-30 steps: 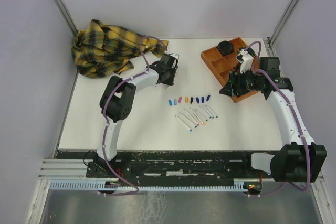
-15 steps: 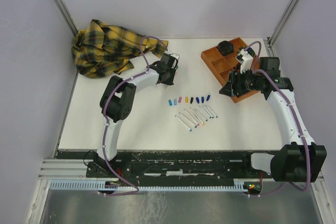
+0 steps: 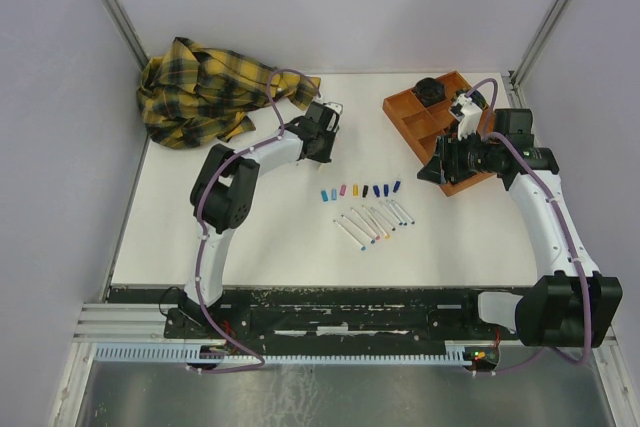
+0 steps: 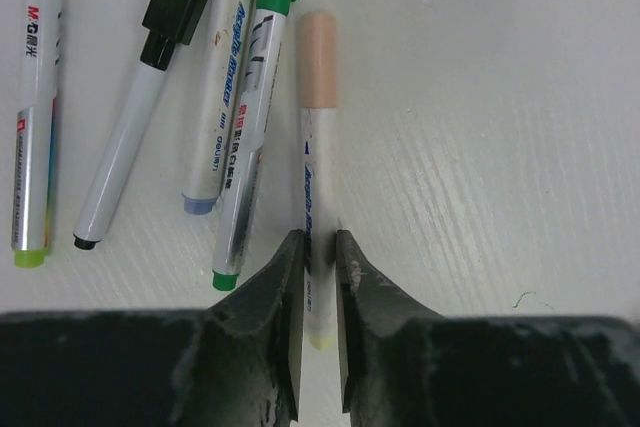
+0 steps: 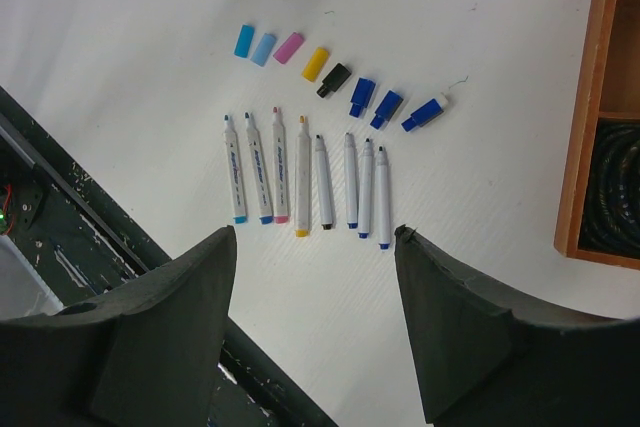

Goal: Open the pen caps
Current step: Pick up the pen from the center of the board.

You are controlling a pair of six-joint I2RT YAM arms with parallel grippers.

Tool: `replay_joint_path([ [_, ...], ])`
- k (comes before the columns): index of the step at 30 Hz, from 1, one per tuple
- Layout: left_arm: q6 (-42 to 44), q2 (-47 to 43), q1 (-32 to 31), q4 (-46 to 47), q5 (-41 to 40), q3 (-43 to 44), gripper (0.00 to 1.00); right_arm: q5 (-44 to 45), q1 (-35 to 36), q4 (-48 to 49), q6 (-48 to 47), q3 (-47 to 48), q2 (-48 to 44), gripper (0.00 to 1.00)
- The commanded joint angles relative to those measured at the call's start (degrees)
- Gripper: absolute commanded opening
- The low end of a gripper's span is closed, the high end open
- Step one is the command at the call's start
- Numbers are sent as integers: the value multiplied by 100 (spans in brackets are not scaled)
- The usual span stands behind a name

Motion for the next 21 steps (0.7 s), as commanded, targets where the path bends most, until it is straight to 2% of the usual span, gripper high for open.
replay_joint_path([
  [1, 243, 14, 34, -68, 114, 101, 18, -157, -11, 81, -79, 130, 21, 72],
  [8, 219, -317, 27, -21, 372, 96, 3, -252, -17, 98, -44, 125, 53, 72],
  [21, -207, -1592, 8, 817, 982, -775, 3, -865, -13, 378, 249, -48, 47, 72],
])
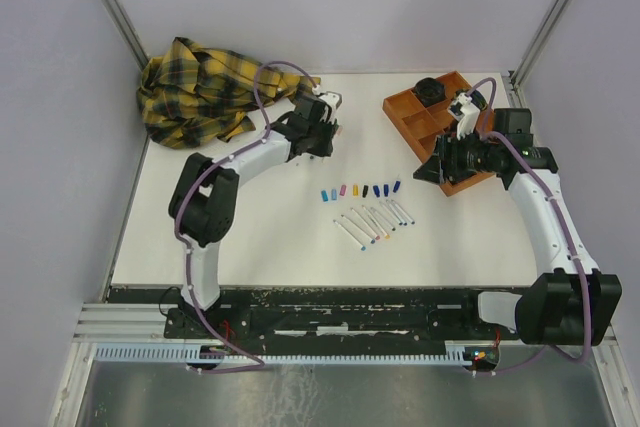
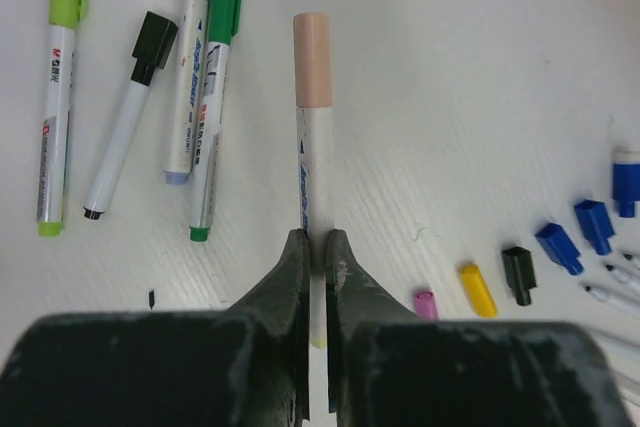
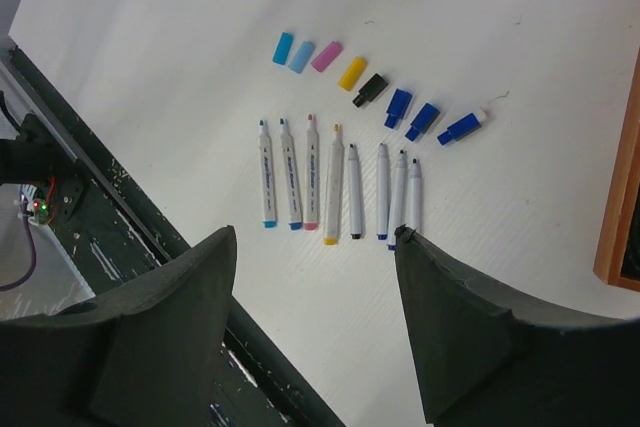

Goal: Open the pen caps
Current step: Pick up the pen from the center of the board.

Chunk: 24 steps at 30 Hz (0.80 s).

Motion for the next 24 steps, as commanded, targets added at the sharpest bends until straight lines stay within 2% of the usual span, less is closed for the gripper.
replay_joint_path([
  [1, -303, -851, 10, 755, 469, -423, 3, -609, -17, 422, 244, -75, -8, 72],
  [4, -683, -1366, 12, 1433, 827, -1060, 3, -1057, -14, 842, 656, -257, -20, 72],
  [8, -1476, -2184, 0, 2850, 1372, -2268, 3, -1593, -12, 1893, 1580, -660, -89, 72],
  [10, -1896, -2631, -55, 3771, 1567, -2976, 3, -1771, -18, 2669, 2270, -953, -171, 72],
  [13, -2477, -3233, -245, 5036, 1572, -3903, 3, -1853, -18, 4657, 3518, -1576, -396, 74],
  [18, -3052, -3926, -870, 6813, 851, -5033, 3, -1464, 47, 7876, 5556, -2718, -614, 85],
  [20, -3136, -4070, -1212, 7229, 454, -5319, 3, -1349, 130, 9000, 6144, -3010, -560, 87],
  [22, -3161, -4154, -1508, 7623, 52, -5519, 3, -1265, 234, 9847, 6580, -3231, -563, 89],
  [24, -3162, -4197, -1751, 7970, -277, -5679, 3, -1197, 375, 10203, 6683, -3337, -636, 91],
])
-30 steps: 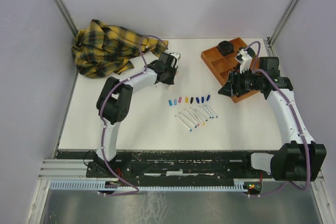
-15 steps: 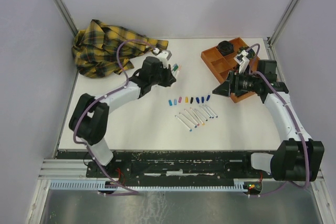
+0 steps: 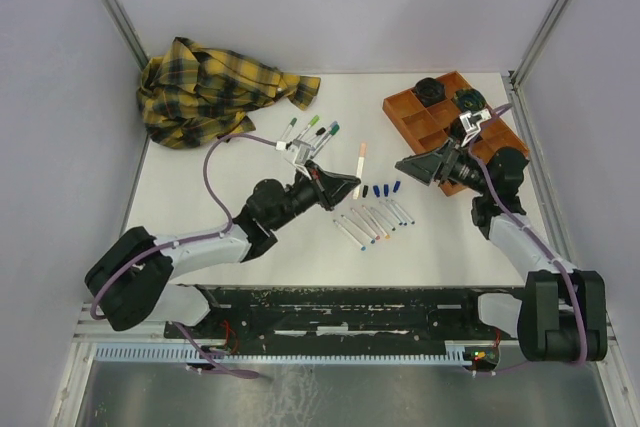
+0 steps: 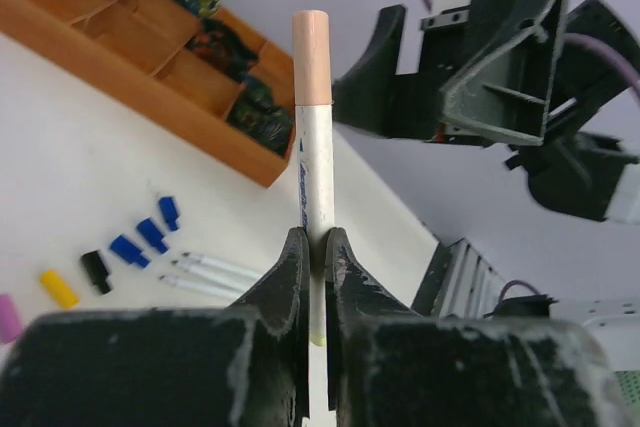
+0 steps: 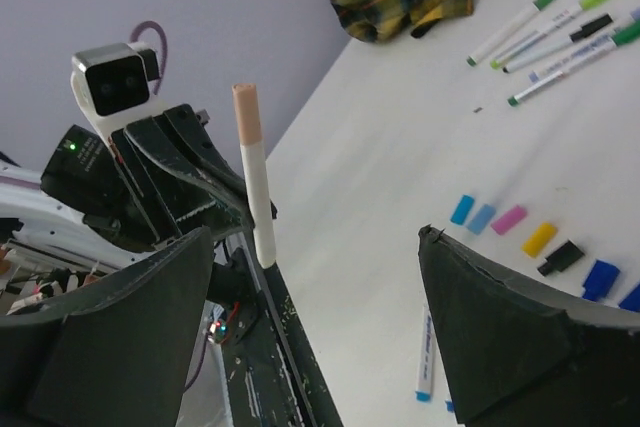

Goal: Open the pen caps
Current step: Pick up the pen from the center of the board.

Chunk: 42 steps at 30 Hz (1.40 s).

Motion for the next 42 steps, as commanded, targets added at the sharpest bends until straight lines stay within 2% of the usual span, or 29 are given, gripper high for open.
replay_joint_path([
  [1, -393, -249, -491, 1710, -1022, -311, 3, 158, 308, 2570, 1128, -157, -215, 91],
  [9, -354, -226, -1068, 2415, -1752, -535, 3, -10, 940, 2570, 1045, -53, -145, 88],
  [25, -517, 611, -1547, 3133, -1870, -352, 3, -168, 1325, 2126, 948, 135, -48, 75],
  [42, -637, 851, -1637, 3129, -1938, -214, 3, -415, 1579, 1727, 825, 337, 64, 47],
])
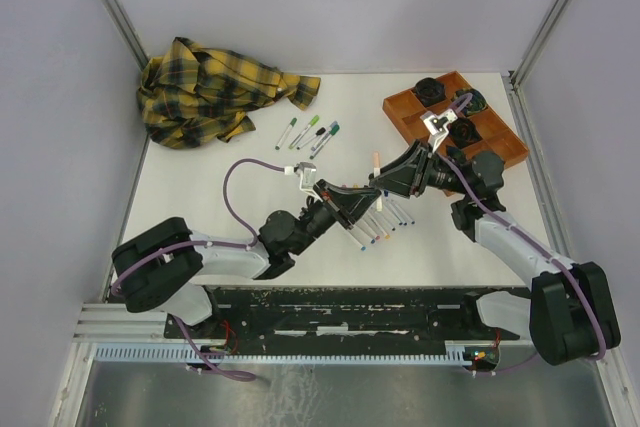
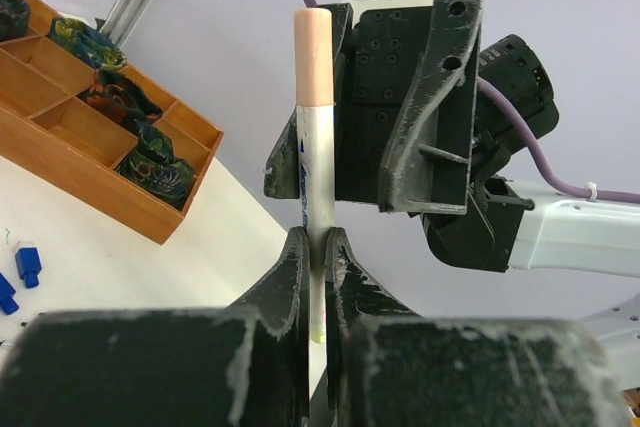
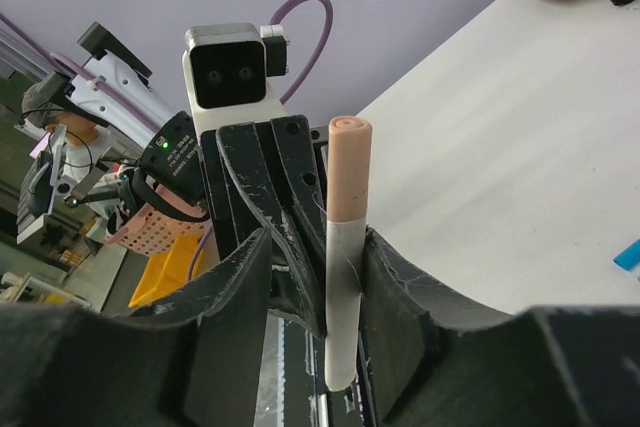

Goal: Open the pen caps
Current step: Pick up the pen from the center of the board.

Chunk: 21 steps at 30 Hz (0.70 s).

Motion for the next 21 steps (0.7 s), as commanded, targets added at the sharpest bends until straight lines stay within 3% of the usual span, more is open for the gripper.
replay_joint_path([
  [1, -200, 30, -38, 350, -201, 176, 3, -130, 47, 103, -83, 282, 19, 45],
  [6, -200, -13, -38, 302, -233, 154, 3, -170, 80, 1, -164, 315, 42, 26],
  [9, -200, -32, -37, 264, -222, 159, 3, -171, 96, -75, -240, 333, 36, 2],
  [11, -202, -62, -39, 196, -189, 164, 3, -178, 101, -133, -314, 338, 22, 0],
  [16, -176, -304, -38, -253, 8, 69, 41, -252, 102, -908, -782, 543, -21, 0],
  [21, 121, -780, -29, -391, 288, -305, 62, -349, 101, -1982, -1414, 779, -18, 0],
])
